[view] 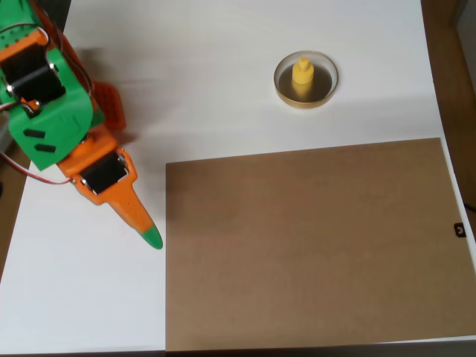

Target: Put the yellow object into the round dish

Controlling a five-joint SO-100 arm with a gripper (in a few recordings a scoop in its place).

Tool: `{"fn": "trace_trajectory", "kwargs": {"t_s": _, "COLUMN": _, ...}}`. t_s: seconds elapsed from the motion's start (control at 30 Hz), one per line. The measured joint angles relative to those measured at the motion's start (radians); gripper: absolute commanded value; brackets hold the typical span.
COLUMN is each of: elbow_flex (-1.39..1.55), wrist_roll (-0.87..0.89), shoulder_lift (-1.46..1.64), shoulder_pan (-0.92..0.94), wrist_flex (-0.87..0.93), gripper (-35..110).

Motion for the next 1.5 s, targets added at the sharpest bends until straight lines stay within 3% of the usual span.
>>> {"fn": "trace_trajectory", "kwargs": {"t_s": 0.93, "elbow_flex": 0.170, "wrist_roll": 0.043, "shoulder_lift": 0.339, "shoulder_pan": 0.046, "wrist_flex": 0.061, "gripper": 29}}
{"fn": "trace_trajectory", "kwargs": {"t_s": 1.5, "elbow_flex": 0.189, "wrist_roll": 0.112, "shoulder_lift": 0.347, "shoulder_pan": 0.158, "wrist_flex": 0.061, "gripper": 16}}
